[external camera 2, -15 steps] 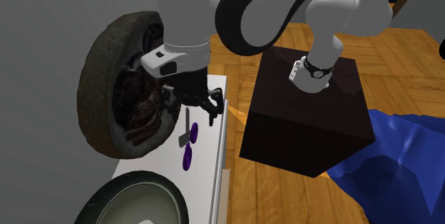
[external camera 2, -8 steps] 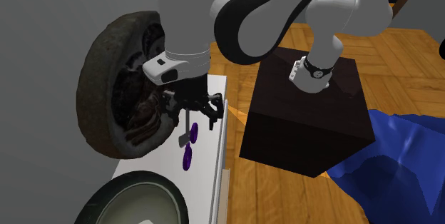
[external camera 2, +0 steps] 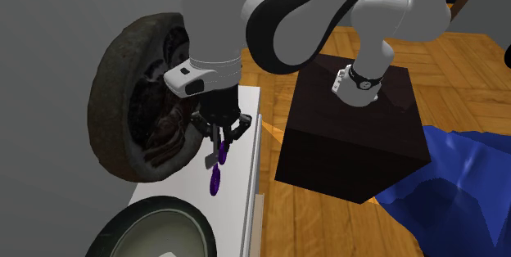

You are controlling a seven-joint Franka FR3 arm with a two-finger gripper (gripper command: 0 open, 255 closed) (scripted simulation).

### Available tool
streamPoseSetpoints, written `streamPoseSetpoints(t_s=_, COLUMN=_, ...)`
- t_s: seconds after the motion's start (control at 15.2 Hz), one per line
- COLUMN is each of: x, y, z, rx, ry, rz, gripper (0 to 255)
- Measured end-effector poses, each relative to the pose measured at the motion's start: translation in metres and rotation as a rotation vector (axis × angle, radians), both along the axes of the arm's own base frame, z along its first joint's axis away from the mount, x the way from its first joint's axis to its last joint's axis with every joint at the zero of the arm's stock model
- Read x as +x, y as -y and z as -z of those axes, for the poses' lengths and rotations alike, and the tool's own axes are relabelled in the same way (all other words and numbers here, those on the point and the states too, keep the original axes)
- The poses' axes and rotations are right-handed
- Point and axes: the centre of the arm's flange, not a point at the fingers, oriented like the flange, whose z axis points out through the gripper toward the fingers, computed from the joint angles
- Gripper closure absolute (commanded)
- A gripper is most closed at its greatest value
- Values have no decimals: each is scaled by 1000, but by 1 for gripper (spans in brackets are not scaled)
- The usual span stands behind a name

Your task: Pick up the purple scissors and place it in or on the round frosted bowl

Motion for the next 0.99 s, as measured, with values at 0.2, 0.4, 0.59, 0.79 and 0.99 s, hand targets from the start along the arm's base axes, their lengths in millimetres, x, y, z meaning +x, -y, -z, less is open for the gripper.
streamPoseSetpoints(t_s=0.2, x=0, y=0, z=0, rx=0, ry=0, rz=0, gripper=255)
streamPoseSetpoints(t_s=0.4, x=1, y=-1, z=-6, rx=0, ry=0, rz=0, gripper=255)
streamPoseSetpoints(t_s=0.59, x=1, y=1, z=-21, rx=0, ry=0, rz=0, gripper=255)
streamPoseSetpoints(t_s=0.79, x=0, y=0, z=-37, rx=0, ry=0, rz=0, gripper=255)
streamPoseSetpoints(t_s=0.99, x=1, y=-1, z=-54, rx=0, ry=0, rz=0, gripper=255)
